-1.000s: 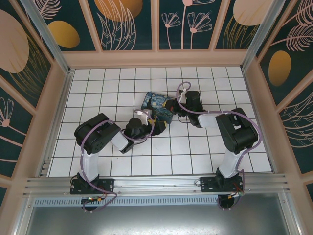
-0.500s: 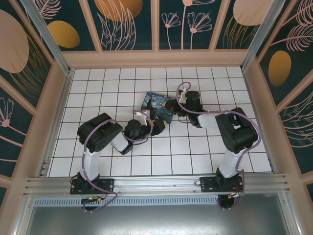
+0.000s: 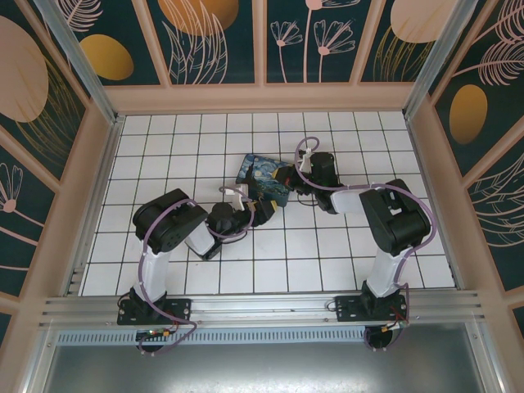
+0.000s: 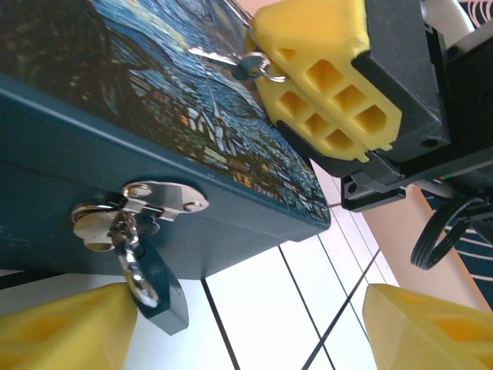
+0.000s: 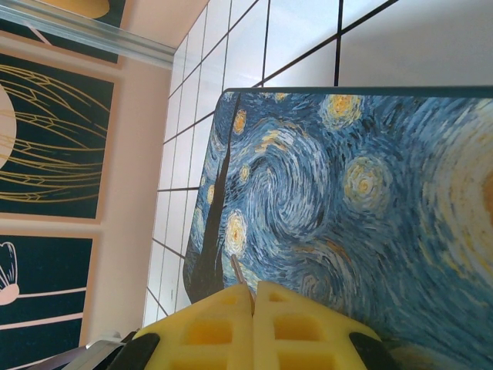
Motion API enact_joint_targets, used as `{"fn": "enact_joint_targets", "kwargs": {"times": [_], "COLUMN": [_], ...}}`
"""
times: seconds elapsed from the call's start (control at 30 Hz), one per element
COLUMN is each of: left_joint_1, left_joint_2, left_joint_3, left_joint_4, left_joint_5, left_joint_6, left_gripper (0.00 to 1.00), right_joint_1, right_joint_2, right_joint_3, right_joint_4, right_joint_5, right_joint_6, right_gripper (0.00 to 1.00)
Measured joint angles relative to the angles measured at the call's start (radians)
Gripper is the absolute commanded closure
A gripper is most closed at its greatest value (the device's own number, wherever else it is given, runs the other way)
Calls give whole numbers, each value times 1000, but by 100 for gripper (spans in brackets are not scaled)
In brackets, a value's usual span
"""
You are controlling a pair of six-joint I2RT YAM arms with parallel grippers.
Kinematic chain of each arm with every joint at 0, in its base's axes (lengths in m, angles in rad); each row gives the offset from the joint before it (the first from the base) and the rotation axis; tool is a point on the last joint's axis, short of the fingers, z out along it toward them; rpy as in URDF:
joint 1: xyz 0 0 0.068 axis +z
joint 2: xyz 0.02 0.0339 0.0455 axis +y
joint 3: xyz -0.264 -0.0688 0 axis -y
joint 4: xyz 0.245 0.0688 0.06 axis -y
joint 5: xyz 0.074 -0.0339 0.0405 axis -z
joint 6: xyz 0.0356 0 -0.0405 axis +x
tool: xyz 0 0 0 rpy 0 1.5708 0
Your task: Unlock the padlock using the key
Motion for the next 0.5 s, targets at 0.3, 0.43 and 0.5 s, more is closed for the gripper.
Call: {"fn": "enact_joint_targets", "kwargs": {"times": [0.3, 0.43, 0.5], "left_joint_1": [0, -1, -3], "left_joint_2": [13, 6, -1], "left_joint_3": [40, 65, 70], "left_joint_4": [-55, -111, -136], "left_joint_5": [-67, -97, -108], "left_joint_6": [-48, -56, -56], "left_gripper": [34, 36, 38], "right_joint_1": [0, 0, 0], "right_joint_2": [2, 3, 5], "right_joint_3": [-11, -11, -11], "right_joint_4": [26, 27, 33], "right_joint_5": [0, 0, 0], "right_joint_6": [0, 0, 0], "right_gripper": [100, 100, 100]}}
